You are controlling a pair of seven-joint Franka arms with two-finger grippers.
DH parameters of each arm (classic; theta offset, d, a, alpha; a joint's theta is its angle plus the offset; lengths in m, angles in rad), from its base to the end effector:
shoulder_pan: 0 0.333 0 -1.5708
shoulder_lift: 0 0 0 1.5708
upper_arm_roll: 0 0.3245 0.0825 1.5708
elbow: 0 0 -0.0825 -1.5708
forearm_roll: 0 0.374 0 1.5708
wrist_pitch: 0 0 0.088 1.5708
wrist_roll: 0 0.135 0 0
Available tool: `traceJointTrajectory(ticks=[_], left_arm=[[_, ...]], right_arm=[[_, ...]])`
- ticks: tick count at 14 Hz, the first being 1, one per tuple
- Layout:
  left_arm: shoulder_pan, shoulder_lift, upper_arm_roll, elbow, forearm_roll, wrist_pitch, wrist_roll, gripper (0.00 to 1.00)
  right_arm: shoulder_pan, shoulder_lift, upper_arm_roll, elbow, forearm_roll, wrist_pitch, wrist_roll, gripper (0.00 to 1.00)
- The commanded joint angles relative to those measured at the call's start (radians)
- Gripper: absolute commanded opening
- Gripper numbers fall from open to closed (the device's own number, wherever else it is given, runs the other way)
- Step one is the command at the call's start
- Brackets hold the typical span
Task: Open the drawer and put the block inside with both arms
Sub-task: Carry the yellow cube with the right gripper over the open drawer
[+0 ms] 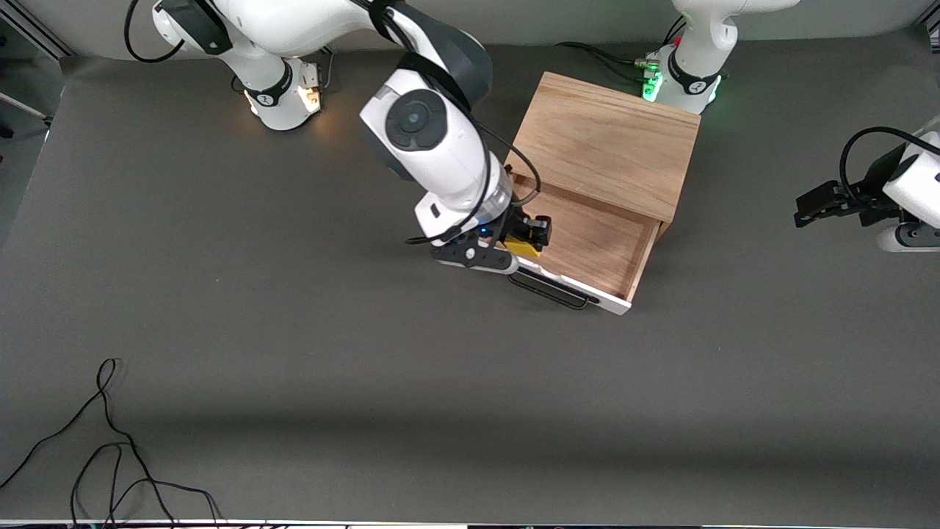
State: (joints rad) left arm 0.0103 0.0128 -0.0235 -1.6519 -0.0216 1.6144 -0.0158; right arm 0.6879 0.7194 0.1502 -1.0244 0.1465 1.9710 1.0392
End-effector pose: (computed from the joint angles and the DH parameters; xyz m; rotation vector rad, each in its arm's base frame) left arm 0.5478 -0.0100 0.5643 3.1195 0.0064 -0.0790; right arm 0.5364 0.5583 0.4340 -2.7827 0.4079 0.0721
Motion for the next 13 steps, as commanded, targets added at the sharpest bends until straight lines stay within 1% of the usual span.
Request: traceJointTrajectory(ticks=[1, 6, 8, 11, 12, 13], left_arm=[[0.007, -0.01, -0.012, 0.001, 0.002, -0.004, 0.022, 1.0], [0.007, -0.005, -0.018, -0.008, 0.02, 0.025, 0.024, 1.0], [0.017, -0.005, -0.021, -0.008, 0.02, 0.036, 0.031, 1.0], [0.017, -0.002, -0.021, -0.008, 0.02, 0.035, 0.037, 1.0], [0.016, -0.002, -0.021, -0.008, 0.02, 0.035, 0.037, 1.0], [0.014, -0.002, -0.021, -0.008, 0.02, 0.035, 0.037, 1.0]], right_arm=[[0.053, 0.049, -0.008, 0.024, -0.074, 0.002, 0.038, 0.4], [0.114, 0.133, -0.008, 0.021, -0.087, 0.002, 0.085, 0.41], [0.134, 0.176, -0.006, 0.023, -0.096, 0.006, 0.135, 0.44], [0.147, 0.19, -0.008, 0.018, -0.104, 0.026, 0.162, 0.45], [0.147, 0.193, -0.008, 0.009, -0.104, 0.029, 0.162, 0.48], [0.147, 0.195, -0.008, 0.004, -0.107, 0.032, 0.163, 0.55]])
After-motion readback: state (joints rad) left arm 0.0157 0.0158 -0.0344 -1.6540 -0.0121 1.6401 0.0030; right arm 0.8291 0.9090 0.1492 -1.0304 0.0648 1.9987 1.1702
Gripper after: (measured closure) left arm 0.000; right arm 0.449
